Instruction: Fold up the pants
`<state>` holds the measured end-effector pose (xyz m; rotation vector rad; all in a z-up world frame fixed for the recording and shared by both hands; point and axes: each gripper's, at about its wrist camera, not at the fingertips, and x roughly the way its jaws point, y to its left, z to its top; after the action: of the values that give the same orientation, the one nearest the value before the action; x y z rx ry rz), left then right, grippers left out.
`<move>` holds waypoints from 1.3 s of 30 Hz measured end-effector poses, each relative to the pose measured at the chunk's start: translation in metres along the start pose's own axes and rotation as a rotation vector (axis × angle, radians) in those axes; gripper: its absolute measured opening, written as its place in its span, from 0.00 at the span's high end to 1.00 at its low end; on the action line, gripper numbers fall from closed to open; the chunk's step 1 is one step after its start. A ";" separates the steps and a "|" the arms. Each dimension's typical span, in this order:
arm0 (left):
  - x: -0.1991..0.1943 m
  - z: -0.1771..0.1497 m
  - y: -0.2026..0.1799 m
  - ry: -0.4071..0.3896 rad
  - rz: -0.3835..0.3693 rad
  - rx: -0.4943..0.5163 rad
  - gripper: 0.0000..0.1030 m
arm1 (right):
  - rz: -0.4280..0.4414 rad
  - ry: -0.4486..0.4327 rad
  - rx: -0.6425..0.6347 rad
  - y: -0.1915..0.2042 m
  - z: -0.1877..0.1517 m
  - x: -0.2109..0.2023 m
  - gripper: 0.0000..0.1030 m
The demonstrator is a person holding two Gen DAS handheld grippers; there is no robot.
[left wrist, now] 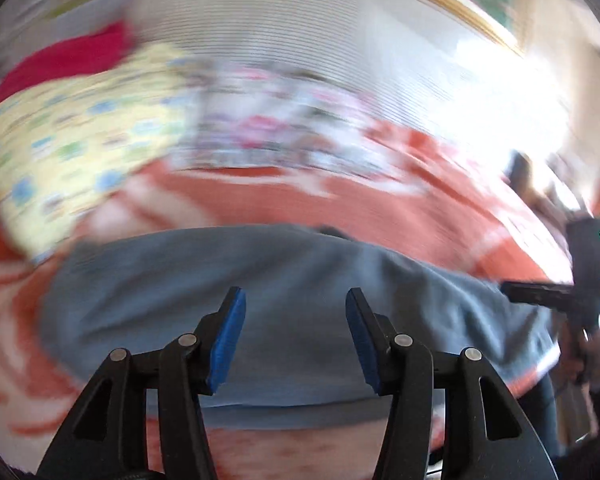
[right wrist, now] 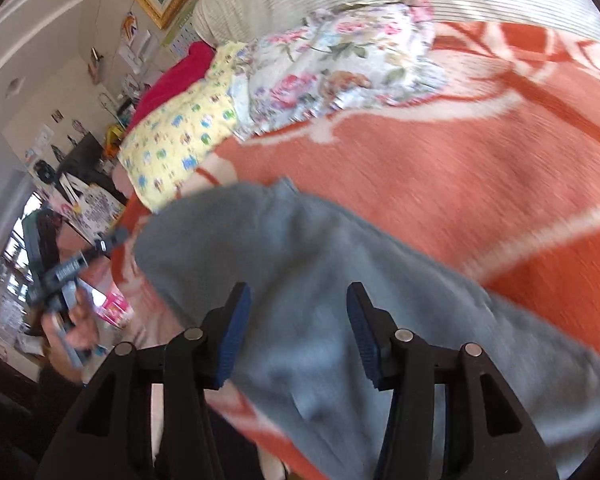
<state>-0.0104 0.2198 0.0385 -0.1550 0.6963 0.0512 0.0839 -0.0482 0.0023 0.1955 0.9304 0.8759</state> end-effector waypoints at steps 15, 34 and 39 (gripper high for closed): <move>0.059 -0.040 -0.156 0.295 -0.257 0.693 0.46 | -0.261 0.120 -0.162 -0.031 -0.105 -0.061 0.50; 0.094 -0.086 -0.126 0.511 -0.197 0.792 0.93 | -0.430 0.185 -0.326 -0.028 -0.119 -0.062 0.96; 0.079 -0.068 -0.138 0.512 -0.260 0.755 0.63 | -0.409 0.142 -0.295 -0.018 -0.129 -0.070 0.63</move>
<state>0.0205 0.0724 -0.0461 0.4845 1.1534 -0.5137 -0.0250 -0.1380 -0.0418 -0.3067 0.9174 0.6397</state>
